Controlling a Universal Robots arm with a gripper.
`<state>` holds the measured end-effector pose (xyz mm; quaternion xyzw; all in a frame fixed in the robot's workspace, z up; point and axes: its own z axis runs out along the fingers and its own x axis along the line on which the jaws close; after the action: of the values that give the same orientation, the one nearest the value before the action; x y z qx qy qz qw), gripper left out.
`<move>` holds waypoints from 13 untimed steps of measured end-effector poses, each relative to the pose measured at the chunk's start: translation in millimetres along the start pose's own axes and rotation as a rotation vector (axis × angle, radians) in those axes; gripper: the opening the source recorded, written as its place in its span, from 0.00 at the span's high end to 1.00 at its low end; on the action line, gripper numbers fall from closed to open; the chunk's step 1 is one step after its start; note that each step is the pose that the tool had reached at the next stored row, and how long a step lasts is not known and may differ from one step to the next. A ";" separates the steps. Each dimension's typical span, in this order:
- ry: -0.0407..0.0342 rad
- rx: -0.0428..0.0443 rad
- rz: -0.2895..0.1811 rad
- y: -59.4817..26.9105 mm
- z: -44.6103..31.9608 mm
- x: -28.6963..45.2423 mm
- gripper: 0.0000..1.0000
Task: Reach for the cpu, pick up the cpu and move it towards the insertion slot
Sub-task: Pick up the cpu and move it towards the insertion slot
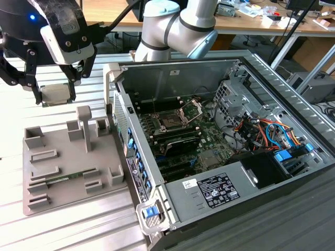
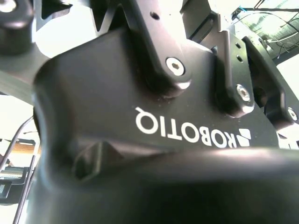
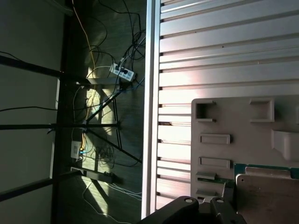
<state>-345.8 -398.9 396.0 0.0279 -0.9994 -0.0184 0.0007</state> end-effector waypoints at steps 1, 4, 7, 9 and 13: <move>0.0001 0.0000 0.000 0.0 0.0 -0.4 0.45; 0.0000 -0.0001 0.000 -0.2 0.0 -2.5 0.45; 0.0000 0.0000 0.000 -0.2 0.0 -3.9 0.45; 0.0001 0.0000 0.000 -0.3 0.0 -4.6 0.45; 0.0000 0.0000 0.000 -0.4 0.0 -6.8 0.45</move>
<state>-339.0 -398.9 396.0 0.0279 -0.9994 -0.0184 0.0008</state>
